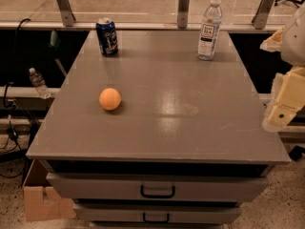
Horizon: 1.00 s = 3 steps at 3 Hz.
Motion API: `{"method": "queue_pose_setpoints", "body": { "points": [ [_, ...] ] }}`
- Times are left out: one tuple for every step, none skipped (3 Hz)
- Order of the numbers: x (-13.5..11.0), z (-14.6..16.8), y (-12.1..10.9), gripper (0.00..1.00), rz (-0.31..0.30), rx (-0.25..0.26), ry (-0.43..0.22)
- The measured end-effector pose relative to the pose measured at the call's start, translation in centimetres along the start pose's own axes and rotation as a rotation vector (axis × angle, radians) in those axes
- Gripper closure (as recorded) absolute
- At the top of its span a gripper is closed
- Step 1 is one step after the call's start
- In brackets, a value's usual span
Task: Move blue plastic bottle near orange
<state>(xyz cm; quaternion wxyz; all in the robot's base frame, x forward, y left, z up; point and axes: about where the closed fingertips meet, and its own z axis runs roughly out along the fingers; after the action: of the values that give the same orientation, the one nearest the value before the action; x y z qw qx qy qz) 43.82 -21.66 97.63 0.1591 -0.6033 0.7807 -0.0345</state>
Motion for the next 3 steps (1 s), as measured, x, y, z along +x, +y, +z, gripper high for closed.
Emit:
{"method": "queue_pose_setpoints", "body": {
  "points": [
    [0.0,0.0,0.0,0.00,0.000,0.000,0.000],
    [-0.4,0.3,-1.4,0.00,0.023,0.025,-0.069],
    [-2.1,1.9,-5.5,0.00,0.054,0.057,-0.171]
  ]
}}
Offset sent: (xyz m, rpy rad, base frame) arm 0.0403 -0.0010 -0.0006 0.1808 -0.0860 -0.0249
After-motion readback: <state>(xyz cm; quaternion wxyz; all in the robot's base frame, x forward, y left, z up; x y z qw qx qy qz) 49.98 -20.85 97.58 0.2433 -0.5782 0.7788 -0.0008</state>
